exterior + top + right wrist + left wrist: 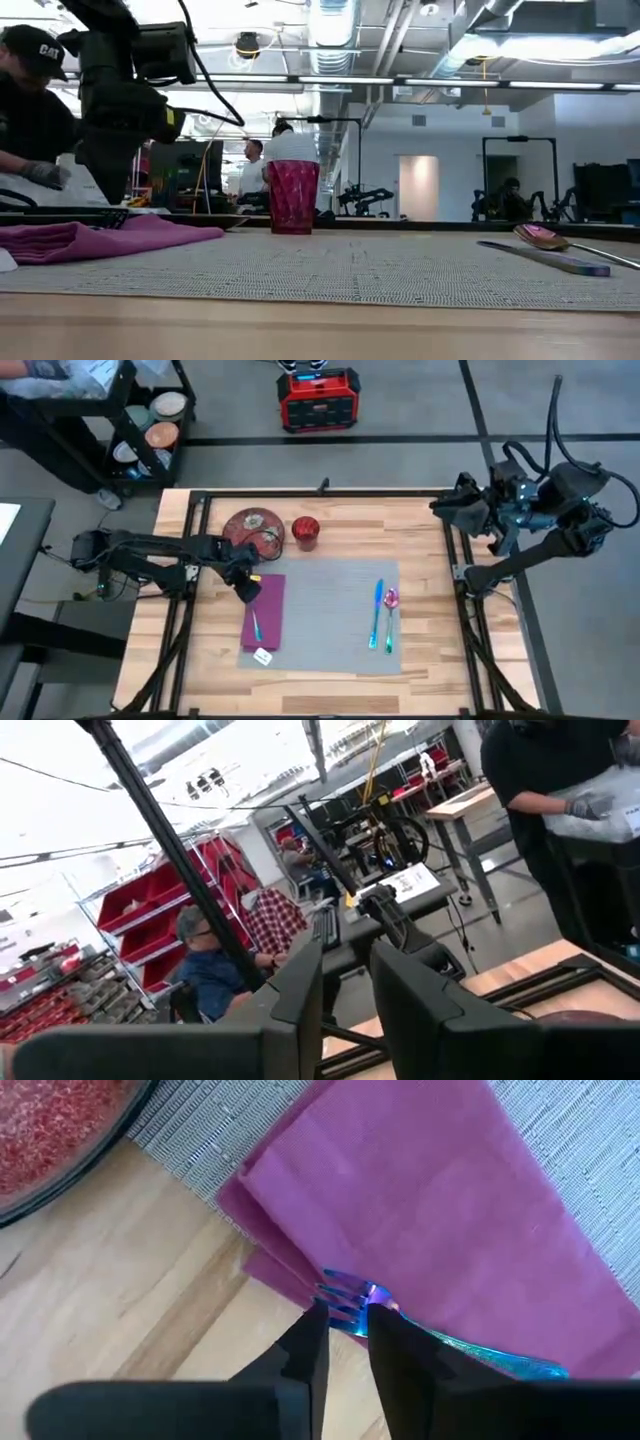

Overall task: Set table place
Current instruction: Put the blue fork on top of the purple napkin

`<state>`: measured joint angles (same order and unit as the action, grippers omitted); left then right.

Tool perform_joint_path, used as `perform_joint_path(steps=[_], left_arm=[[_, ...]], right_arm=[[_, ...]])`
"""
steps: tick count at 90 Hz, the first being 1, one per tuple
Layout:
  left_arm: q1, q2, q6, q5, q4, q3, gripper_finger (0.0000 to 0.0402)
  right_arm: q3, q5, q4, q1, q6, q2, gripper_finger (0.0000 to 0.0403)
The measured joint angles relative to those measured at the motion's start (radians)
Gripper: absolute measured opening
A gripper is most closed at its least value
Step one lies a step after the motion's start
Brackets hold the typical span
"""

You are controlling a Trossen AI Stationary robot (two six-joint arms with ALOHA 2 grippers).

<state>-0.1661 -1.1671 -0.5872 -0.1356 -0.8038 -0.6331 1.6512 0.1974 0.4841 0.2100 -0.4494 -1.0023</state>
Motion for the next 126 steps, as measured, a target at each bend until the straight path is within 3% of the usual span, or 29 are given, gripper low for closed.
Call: perform_joint_path(steps=[31,45,82,88,99,104,126], left_arm=[[0.0,-0.12,0.026,-0.001,0.038,0.0,0.002],[0.0,-0.12,0.025,-0.004,0.019,-0.019,0.0002],[0.006,-0.141,0.067,-0.067,-0.051,-0.119,0.0],[0.004,-0.143,0.067,-0.014,-0.073,-0.123,0.0],[-0.007,-0.136,0.008,0.192,-0.158,-0.122,0.0],[-0.018,-0.125,-0.02,0.226,-0.171,-0.122,0.0],[-0.032,-0.127,0.194,0.082,-0.159,-0.122,0.0025]], right_arm=[[0.0,-0.042,-0.061,0.0,0.011,0.0,0.0076],[0.0,-0.042,-0.06,0.0,0.013,0.0,0.0076],[0.0,-0.043,-0.002,0.0,0.013,0.0,0.0076],[0.0,-0.051,0.01,0.0,0.014,0.0,0.0076],[0.0,-0.09,0.013,0.0,0.014,0.0,0.0076],[0.0,-0.096,0.013,0.0,0.014,0.0,0.0076],[0.0,-0.144,0.012,0.0,0.056,0.0,0.0076]])
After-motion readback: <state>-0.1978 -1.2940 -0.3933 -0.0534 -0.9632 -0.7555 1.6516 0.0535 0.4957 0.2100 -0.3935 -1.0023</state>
